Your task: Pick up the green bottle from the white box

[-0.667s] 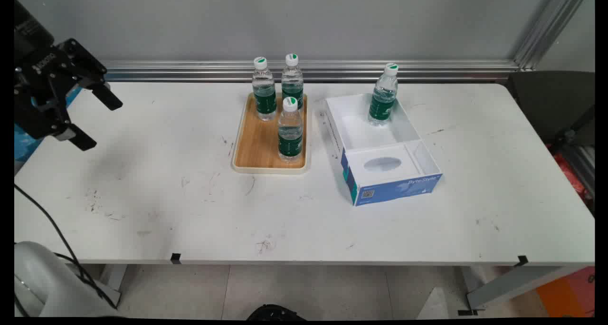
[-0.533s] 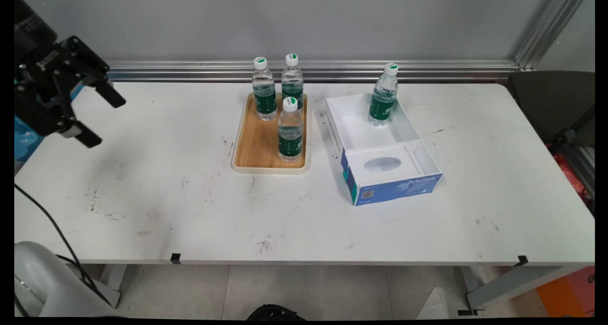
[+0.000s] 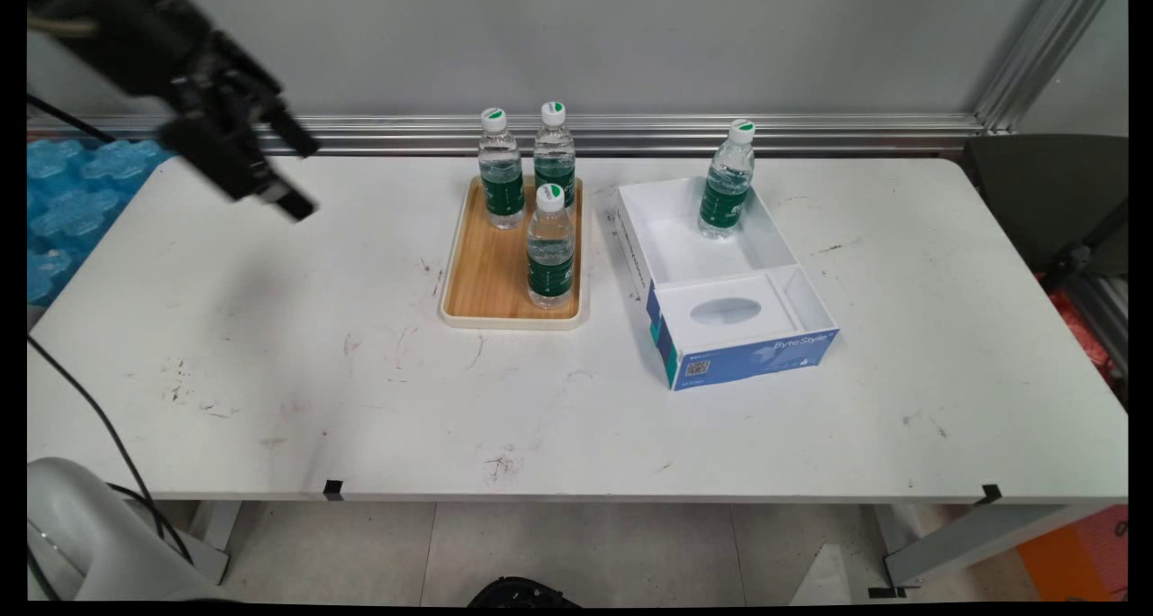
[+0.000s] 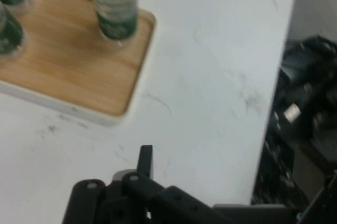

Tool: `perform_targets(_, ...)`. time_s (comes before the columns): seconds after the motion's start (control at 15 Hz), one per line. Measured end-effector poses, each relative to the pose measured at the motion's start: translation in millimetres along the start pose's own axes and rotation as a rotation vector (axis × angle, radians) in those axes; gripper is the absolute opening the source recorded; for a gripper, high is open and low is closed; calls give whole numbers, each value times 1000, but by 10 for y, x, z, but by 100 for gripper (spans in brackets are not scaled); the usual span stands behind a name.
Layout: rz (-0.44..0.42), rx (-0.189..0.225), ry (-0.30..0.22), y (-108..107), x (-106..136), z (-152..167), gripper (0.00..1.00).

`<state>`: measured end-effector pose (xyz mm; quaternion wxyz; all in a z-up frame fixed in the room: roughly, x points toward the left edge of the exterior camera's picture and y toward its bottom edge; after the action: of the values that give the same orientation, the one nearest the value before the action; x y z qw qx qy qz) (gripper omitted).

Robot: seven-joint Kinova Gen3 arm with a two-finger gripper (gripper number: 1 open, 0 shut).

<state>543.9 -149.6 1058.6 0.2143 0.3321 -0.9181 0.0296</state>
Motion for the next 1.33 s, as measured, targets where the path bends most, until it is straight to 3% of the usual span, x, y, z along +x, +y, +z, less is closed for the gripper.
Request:
perform_targets(0.53, -93, 77, 101, -91, 695, 521, 100)
perform_targets(0.87, -135, 132, 169, -246, 1286, 1148, 100)
perform_targets(1.33, -166, 181, 229, -534, 1937, 2025, 100)
